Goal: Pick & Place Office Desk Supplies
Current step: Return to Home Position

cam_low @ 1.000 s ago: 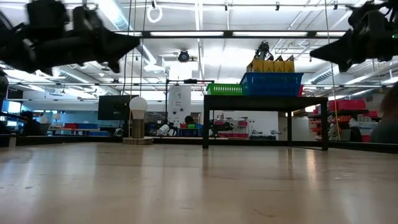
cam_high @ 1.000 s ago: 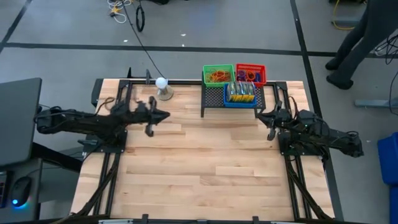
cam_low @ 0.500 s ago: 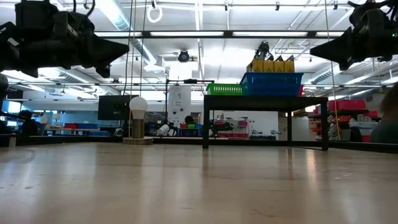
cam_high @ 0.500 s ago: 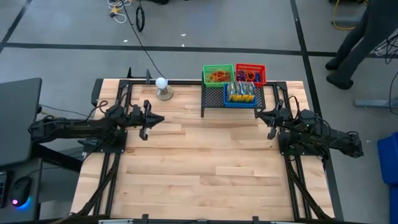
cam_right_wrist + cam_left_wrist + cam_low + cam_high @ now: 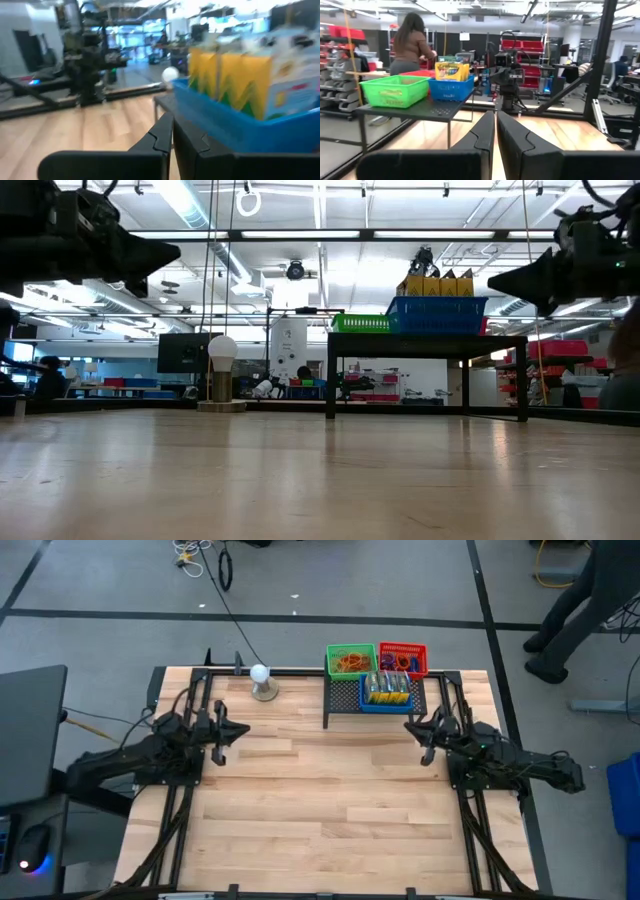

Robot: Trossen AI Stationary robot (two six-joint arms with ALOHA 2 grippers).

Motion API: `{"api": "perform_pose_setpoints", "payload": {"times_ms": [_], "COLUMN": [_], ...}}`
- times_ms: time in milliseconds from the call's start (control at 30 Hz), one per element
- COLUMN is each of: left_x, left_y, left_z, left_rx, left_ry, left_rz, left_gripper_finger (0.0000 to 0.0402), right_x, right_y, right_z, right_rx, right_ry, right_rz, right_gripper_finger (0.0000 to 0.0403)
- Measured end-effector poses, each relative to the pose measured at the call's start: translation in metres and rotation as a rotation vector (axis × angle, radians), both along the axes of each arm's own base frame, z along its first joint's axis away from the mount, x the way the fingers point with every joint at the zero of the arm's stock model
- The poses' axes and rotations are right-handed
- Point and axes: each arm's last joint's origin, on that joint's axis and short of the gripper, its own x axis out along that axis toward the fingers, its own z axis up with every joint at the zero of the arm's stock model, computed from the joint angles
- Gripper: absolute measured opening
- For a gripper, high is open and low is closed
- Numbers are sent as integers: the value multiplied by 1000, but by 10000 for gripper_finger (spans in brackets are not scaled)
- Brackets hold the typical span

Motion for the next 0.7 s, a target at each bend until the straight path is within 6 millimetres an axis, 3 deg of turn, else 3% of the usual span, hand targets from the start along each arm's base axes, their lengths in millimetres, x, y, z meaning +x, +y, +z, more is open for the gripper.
{"api": "perform_pose_setpoints", "payload": {"times_ms": [200, 700], "left_x": [-5, -4], "left_y": [-1, 0], "left_z": [-3, -9], "left_rx": [23, -25], "left_ry": [16, 77], "left_rz": [41, 39], "left_gripper_finger": [26, 26], "right_x": [-2, -3], "right_y": [-3, -5], "right_z": [2, 0], "right_rx": [-38, -28], "right_ry": [-9, 13], "right_rz": [-133, -205], "right_gripper_finger": [23, 23]}}
